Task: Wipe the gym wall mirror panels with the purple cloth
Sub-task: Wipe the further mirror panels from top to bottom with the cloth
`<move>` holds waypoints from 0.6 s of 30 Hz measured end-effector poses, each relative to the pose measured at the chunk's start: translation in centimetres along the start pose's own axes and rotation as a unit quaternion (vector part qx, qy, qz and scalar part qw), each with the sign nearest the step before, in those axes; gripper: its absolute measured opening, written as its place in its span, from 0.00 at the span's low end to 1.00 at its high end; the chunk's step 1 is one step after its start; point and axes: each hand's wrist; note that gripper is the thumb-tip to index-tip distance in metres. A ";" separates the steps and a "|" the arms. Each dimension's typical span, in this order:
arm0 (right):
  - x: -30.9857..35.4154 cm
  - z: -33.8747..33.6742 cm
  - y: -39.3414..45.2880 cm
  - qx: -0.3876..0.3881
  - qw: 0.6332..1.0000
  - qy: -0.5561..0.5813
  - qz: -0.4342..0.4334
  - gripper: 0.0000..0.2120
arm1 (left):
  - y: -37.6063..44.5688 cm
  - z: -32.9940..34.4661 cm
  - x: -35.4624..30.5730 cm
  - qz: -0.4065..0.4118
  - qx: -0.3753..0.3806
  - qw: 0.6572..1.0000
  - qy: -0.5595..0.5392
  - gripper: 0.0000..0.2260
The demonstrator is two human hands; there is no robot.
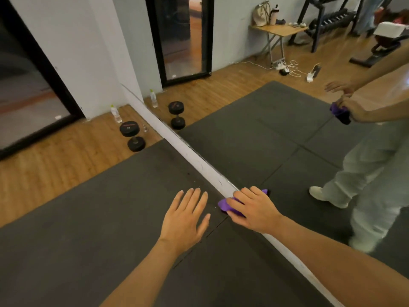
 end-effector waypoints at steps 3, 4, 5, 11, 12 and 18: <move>0.5 1.1 4.5 -0.016 0.999 0.006 -0.041 0.16 | -0.8 0.0 4.0 -0.035 -0.002 0.999 0.007 0.26; 0.5 1.7 5.9 -0.020 0.998 0.012 -0.052 0.15 | -1.0 0.2 5.3 -0.048 -0.005 0.999 0.009 0.26; 0.6 2.2 7.4 -0.024 0.998 0.017 -0.061 0.15 | -1.0 0.3 6.5 -0.060 -0.008 0.998 0.010 0.26; -0.4 5.7 16.7 -0.053 0.990 0.044 -0.122 0.12 | 1.4 2.0 13.4 -0.100 -0.026 0.995 0.006 0.25; -0.8 6.5 18.4 -0.056 0.989 0.043 -0.134 0.12 | 2.3 2.4 14.7 -0.107 -0.028 0.994 0.008 0.25; -5.5 12.3 30.3 -0.077 0.981 0.030 -0.176 0.10 | 9.5 4.3 24.0 -0.143 -0.005 0.989 0.032 0.25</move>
Point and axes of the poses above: each hand's wrist, its own y-axis towards the middle knuckle, its own z-axis out of the palm, x = y × z, and after that the axes turned 4 degrees about x, right-handed
